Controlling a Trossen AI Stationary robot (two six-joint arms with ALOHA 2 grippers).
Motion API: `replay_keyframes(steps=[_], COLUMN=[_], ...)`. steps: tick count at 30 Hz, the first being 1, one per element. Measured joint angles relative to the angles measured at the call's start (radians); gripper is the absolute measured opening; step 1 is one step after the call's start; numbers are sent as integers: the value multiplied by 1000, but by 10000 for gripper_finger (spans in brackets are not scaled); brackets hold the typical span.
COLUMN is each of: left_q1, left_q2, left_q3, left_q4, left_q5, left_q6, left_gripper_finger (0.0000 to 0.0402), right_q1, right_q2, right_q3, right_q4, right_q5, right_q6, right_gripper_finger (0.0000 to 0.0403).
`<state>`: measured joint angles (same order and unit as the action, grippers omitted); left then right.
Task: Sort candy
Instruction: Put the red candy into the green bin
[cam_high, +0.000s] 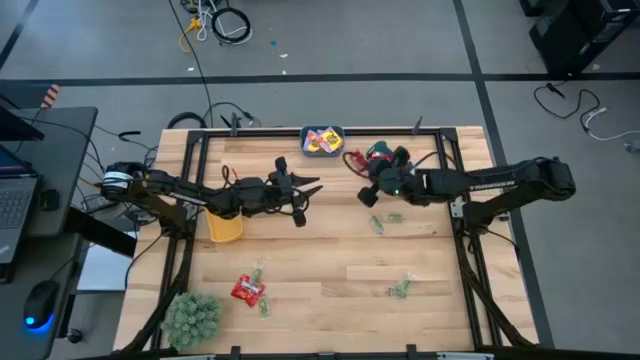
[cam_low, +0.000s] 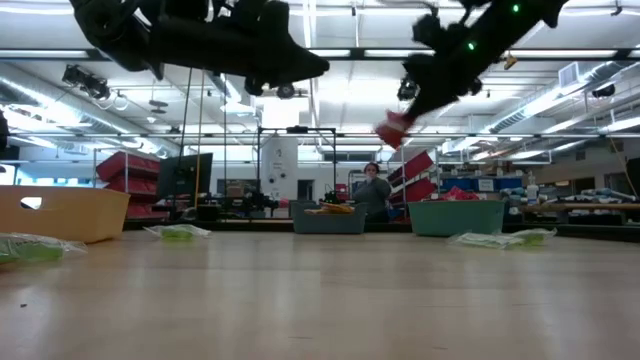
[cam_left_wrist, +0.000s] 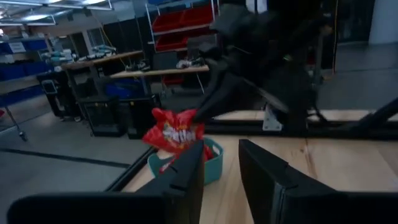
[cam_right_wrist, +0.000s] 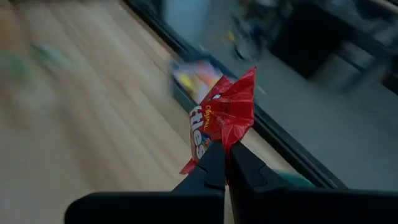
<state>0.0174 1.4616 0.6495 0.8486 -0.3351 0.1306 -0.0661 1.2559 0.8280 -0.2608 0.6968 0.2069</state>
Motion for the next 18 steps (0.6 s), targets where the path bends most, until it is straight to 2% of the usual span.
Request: replay_keyframes(steps=[2, 8, 14, 18], left_q1=[15, 79, 88, 87], left_q2=[2, 11, 11, 11], left_q3=[0, -1, -1, -1], left_q4=[-10, 4, 13, 6], left_q5=[28, 296, 314, 315], left_q6=[1, -56, -50, -45], left_gripper_finger=[90, 9, 3, 3], right_q1=[-46, -200, -279, -297], right_q2=[-10, 2, 2, 2], right_q3=[0, -19, -22, -22], right_q4=[-96, -212, -258, -337], right_q5=[1, -66, -182, -201], right_q6=[-1, -59, -180, -223], right_gripper_finger=[0, 0, 0, 0])
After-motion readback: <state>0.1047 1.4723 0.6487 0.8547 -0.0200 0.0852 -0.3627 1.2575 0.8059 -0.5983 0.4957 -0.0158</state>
